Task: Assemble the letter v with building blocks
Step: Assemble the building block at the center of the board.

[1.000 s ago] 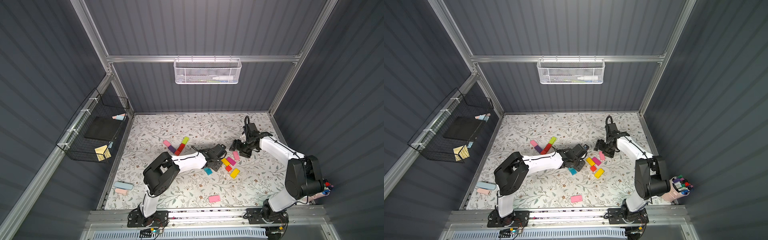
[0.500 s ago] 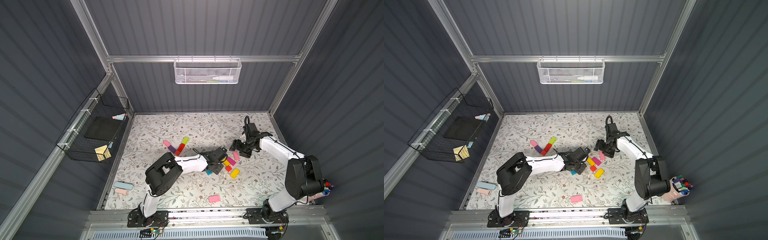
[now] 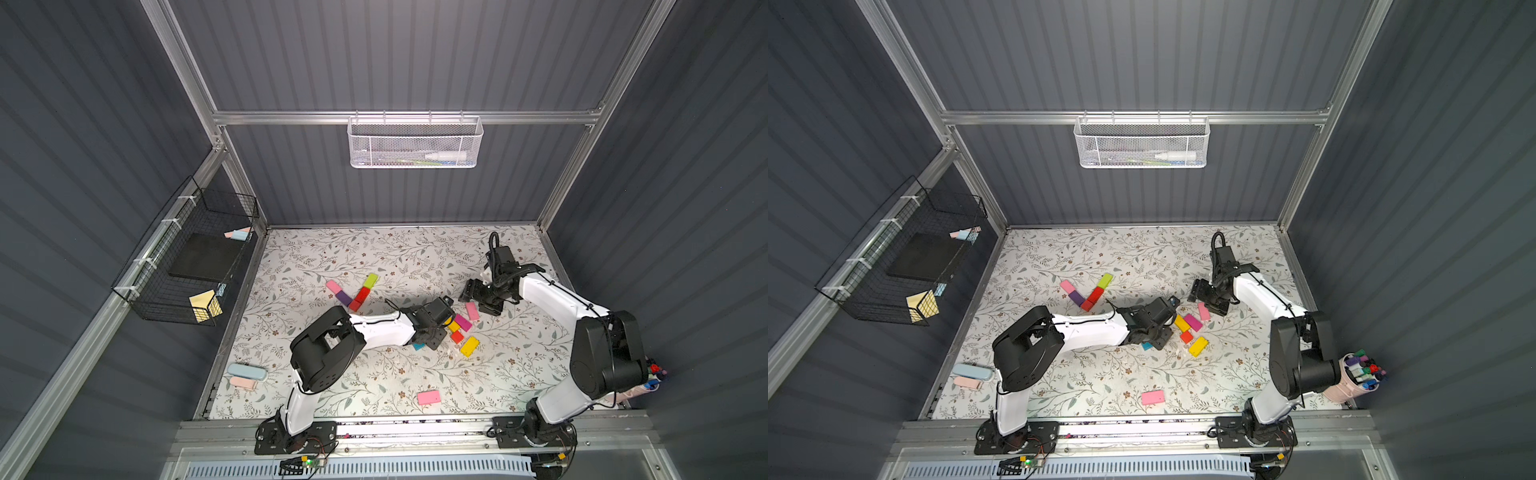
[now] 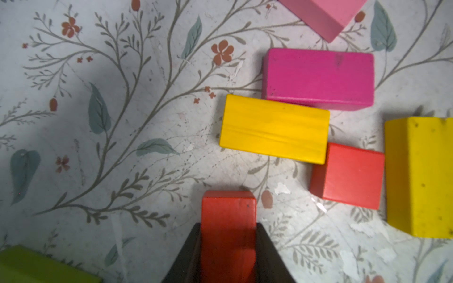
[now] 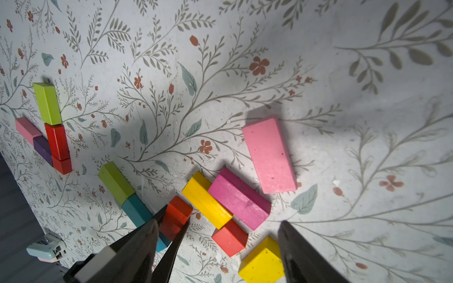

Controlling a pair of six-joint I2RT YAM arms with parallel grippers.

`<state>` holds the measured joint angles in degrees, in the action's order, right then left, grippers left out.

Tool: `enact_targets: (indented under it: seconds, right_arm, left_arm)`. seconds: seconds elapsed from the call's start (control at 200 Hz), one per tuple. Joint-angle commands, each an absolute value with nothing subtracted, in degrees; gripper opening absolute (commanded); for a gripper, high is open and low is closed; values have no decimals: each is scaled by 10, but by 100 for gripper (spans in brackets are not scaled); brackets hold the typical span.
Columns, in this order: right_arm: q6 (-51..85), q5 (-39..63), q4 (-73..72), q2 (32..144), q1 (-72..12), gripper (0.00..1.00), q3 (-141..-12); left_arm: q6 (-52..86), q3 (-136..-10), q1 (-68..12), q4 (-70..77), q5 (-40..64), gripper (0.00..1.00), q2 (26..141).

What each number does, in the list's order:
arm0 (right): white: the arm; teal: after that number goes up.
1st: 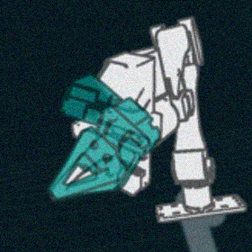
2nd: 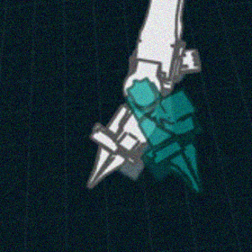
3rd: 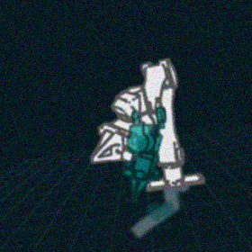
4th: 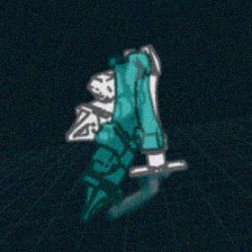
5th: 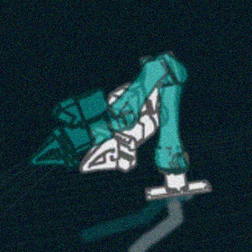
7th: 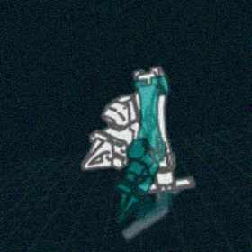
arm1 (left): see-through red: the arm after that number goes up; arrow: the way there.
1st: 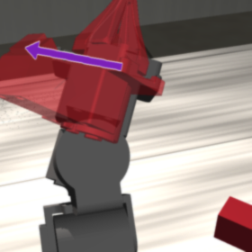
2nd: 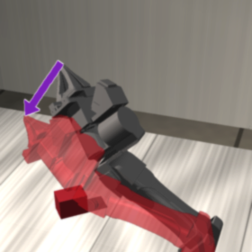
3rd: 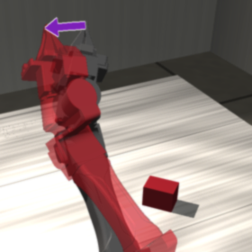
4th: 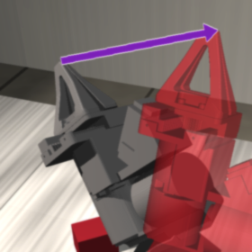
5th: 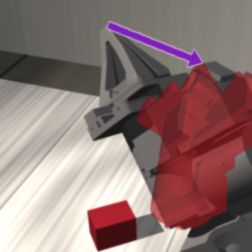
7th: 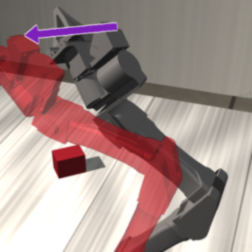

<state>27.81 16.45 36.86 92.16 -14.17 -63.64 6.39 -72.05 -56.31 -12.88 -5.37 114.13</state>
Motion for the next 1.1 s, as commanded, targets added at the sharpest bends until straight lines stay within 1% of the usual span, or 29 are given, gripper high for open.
enact_targets:
  seconds: [0.0,0.27,0.56,0.82,0.94,1.091]
  right_arm:
    - [283,166,381,917,-139,77,-637]
    - [283,166,381,917,-140,77,-640]
    - [283,176,377,924,-140,77,-648]
    - [281,175,380,924,-140,77,-648]
    - [282,175,379,925,-141,77,-647]
    - [280,172,381,924,-141,77,-647]
  left_arm:
    - [64,-698,-565,-177,-66,23,1150]
    - [39,-711,-565,-222,-107,25,1154]
    - [29,-703,-565,-218,-115,25,1138]
    - [18,-705,-565,-215,-112,27,1144]
    - [5,-710,-566,-212,-91,27,1149]
    - [0,-708,-566,-214,-66,30,1147]
